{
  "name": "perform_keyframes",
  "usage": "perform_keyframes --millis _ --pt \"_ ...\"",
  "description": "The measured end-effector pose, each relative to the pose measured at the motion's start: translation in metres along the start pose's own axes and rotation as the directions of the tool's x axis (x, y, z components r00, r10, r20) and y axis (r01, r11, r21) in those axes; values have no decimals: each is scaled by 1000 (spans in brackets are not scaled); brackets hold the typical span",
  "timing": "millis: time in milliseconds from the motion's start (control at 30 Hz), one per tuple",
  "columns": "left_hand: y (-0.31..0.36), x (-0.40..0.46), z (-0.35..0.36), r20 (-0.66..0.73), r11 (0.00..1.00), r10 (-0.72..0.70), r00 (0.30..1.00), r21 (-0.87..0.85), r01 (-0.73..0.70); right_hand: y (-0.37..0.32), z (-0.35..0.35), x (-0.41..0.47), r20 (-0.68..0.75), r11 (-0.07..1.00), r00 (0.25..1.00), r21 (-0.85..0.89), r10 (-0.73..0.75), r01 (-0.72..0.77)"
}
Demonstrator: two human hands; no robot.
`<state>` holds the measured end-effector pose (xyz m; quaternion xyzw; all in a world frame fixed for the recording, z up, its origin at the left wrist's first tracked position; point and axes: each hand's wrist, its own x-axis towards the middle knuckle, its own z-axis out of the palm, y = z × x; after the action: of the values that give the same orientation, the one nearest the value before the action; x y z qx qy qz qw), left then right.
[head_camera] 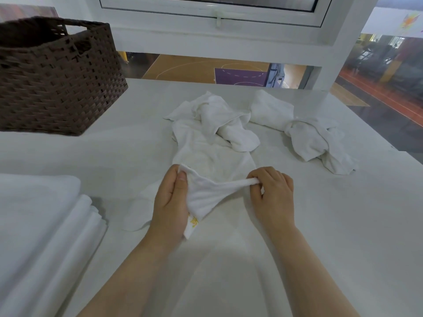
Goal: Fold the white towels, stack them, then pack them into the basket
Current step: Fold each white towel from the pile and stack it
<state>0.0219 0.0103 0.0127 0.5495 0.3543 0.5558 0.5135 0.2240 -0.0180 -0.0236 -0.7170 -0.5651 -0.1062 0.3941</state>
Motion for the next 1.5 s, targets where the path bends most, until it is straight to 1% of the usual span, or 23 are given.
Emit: perform_keyframes --millis 67,133,167,233,267,300,333,367,400,433,500,567,600,667,733,833,900,967,1033,1167,1300,1400,1500 --pt "1 3 -1 -71 996 -46 996 -84 40 2 3 0 46 999 999 26 19 -20" --pt "0 7 -4 -114 967 -147 982 -226 119 2 5 -1 130 991 992 133 -4 -14" --pt "-1 11 -7 -124 930 -237 963 -315 188 1 5 -2 170 983 985 182 -27 -4" --pt "1 20 -14 -85 801 -428 900 -497 334 -4 3 -3 202 972 978 233 -60 12" --pt "1 24 -17 -92 770 -475 875 -525 362 -6 1 -3 194 968 978 249 -75 25" --pt "0 26 -21 -143 827 -441 886 -448 339 -9 0 -3 179 963 979 264 -98 48" --pt "0 27 -23 -228 931 -328 917 -241 274 -12 -1 -3 163 957 978 280 -127 78" --pt "0 26 -24 -249 982 -171 953 37 186 -14 -2 -4 151 948 976 299 -159 108" --pt "-1 22 -23 -198 954 -42 979 282 98 -16 -3 -5 145 939 971 318 -188 134" --pt "-2 19 -21 -86 894 8 996 447 32 -19 -2 -6 147 929 966 338 -211 151" --pt "-10 11 -15 185 789 -40 982 609 -83 -26 -2 -9 189 912 956 385 -225 139" --pt "-15 3 -10 428 658 -85 900 702 -272 -33 -4 -13 244 901 944 422 -222 103" --pt "-18 2 -9 486 609 -84 870 716 -341 -36 -5 -14 265 896 941 438 -210 76" --pt "-19 1 -8 499 578 1 867 707 -408 -39 -6 -16 321 890 937 455 -141 -22" --pt "-18 1 -8 453 604 77 888 687 -403 -38 -7 -16 376 894 923 436 -75 -105" --pt "-19 2 -9 427 649 83 900 662 -374 -36 -8 -14 401 901 911 423 -95 -92" --pt "-13 2 -9 381 765 52 923 580 -282 -35 -10 -14 378 902 912 430 -158 -22" --pt "-3 1 -8 347 901 3 938 405 -153 -35 -10 -15 358 901 915 435 -186 13" --pt "2 -2 -5 378 967 -74 923 254 -27 -36 -8 -14 338 900 926 435 -166 2" --pt "1 -3 -3 450 972 -188 873 213 99 -39 -4 -14 325 906 936 423 -134 -17" --pt "1 1 -9 426 977 -213 879 116 180 -35 -8 -13 357 888 928 454 -110 -70" --pt "3 6 -14 324 979 -184 928 140 146 -33 -15 -11 252 814 963 576 -96 -69" --pt "-3 14 -18 116 932 -85 990 360 38 -34 -18 -11 173 801 981 598 -91 -31"
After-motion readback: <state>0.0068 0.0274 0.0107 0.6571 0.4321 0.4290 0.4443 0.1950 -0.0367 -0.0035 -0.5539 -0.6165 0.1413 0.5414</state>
